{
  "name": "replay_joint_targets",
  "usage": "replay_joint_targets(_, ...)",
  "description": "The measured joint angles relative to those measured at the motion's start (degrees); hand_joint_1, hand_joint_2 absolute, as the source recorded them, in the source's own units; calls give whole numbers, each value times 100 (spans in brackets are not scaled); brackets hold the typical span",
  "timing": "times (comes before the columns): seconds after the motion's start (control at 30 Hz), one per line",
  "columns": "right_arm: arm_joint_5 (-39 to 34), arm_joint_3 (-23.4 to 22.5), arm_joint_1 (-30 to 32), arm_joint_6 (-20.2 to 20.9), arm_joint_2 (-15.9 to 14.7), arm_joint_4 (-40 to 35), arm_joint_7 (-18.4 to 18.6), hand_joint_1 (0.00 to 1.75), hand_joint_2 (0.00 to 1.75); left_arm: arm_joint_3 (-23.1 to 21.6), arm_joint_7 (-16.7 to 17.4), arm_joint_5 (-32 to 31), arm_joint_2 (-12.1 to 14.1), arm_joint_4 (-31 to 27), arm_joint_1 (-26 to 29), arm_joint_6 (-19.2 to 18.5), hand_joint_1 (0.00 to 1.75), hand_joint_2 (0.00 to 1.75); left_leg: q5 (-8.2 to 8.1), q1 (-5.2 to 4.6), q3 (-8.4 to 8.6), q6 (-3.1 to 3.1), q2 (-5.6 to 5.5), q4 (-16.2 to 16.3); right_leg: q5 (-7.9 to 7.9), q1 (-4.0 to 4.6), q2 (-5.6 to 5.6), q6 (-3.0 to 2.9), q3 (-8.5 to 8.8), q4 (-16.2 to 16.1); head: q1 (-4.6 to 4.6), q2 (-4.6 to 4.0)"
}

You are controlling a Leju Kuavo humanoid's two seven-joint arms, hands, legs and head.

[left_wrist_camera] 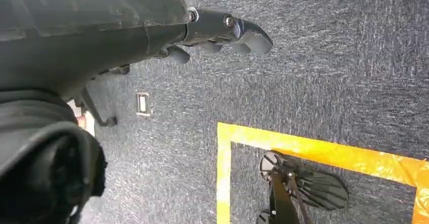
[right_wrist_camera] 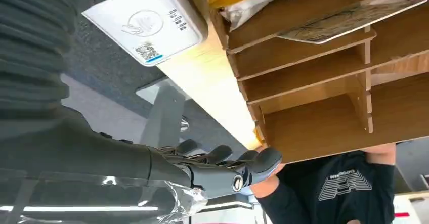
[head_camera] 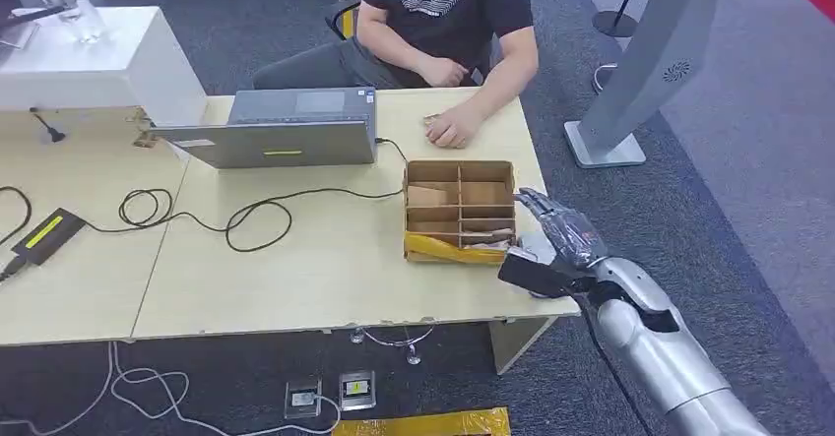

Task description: Pass the card to the sensor for recognition and then transmit it.

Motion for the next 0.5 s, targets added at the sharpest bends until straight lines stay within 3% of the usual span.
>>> replay_joint_targets(0.5, -133, 11, -249, -483, 535, 688, -258, 0, 175, -101, 0, 4, 0, -2, -7, -2, 0, 0, 0, 1, 0, 0, 1, 0, 0, 0, 1, 0, 0, 0, 0, 0)
